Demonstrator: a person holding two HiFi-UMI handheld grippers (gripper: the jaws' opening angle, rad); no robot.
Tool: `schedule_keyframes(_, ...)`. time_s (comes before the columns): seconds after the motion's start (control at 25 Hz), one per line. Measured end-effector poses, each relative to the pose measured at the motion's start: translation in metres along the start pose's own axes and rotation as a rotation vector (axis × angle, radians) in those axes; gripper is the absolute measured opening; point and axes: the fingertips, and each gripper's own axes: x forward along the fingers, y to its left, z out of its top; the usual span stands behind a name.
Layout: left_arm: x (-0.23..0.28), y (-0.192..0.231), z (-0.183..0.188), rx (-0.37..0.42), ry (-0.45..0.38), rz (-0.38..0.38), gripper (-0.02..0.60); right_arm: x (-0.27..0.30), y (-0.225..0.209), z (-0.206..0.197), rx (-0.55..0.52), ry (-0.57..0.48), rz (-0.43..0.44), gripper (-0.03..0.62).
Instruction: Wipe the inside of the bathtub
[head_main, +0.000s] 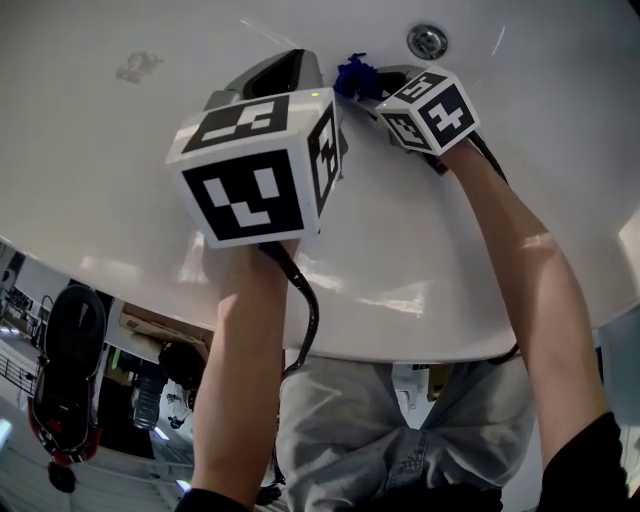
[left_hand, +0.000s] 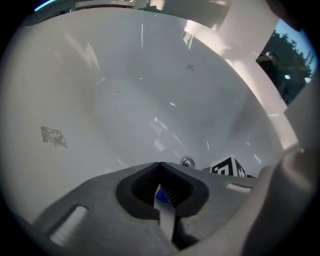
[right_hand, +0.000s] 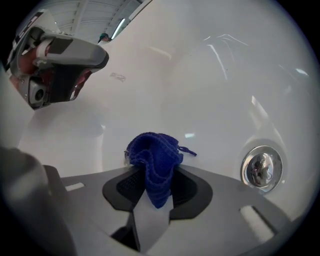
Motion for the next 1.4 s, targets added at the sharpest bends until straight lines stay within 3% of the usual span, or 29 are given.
schedule_keyframes(0.48,-0.012,0.007,-0.021,-0.008,0.023,-0.002,0.005,0.01,0.024,-0.028,0.015,0.108,0.092,0.132)
schedule_keyframes(0.88,-0.026,0.005,-0.014,-0.04,0.017,-0.017,0.005,-0.01,0.061,-0.036,-0.053,0.15,0.2,0.129)
schedule_keyframes(1.4,-0.056,-0.001,-0.011,-0.021,-0.01,0.015,0.005,-0.055,0.132,-0.042,-0.17,0.18,0.344,0.129)
